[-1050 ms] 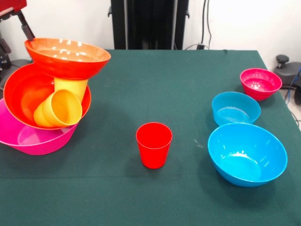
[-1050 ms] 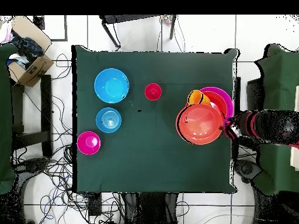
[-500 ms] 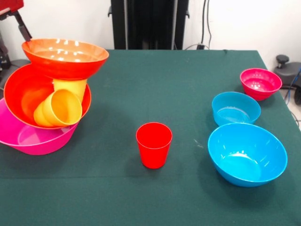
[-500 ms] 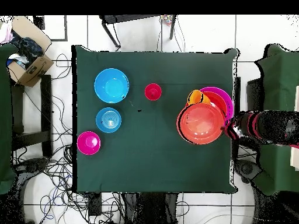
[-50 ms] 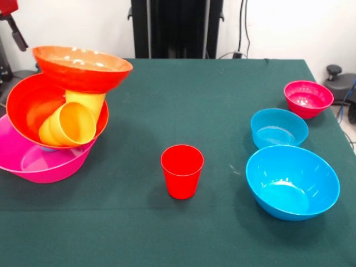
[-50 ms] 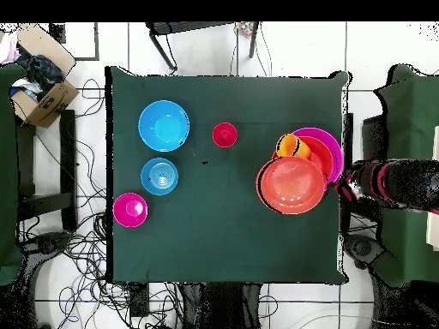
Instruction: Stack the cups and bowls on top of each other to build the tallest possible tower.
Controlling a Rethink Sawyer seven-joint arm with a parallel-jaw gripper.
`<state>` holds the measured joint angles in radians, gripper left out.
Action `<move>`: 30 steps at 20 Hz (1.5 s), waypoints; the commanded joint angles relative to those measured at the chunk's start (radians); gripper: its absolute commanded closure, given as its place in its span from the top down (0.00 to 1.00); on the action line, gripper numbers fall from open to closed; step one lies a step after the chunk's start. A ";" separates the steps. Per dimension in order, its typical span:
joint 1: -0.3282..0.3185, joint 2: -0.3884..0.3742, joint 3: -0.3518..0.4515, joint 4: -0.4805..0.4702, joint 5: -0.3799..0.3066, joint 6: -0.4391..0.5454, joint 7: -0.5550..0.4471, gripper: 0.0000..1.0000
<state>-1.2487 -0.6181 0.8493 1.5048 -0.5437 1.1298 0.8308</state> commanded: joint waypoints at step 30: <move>0.081 0.096 -0.061 -0.045 -0.043 -0.053 -0.057 1.00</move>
<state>-1.2374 -0.5817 0.8186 1.4509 -0.5437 1.1287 0.8308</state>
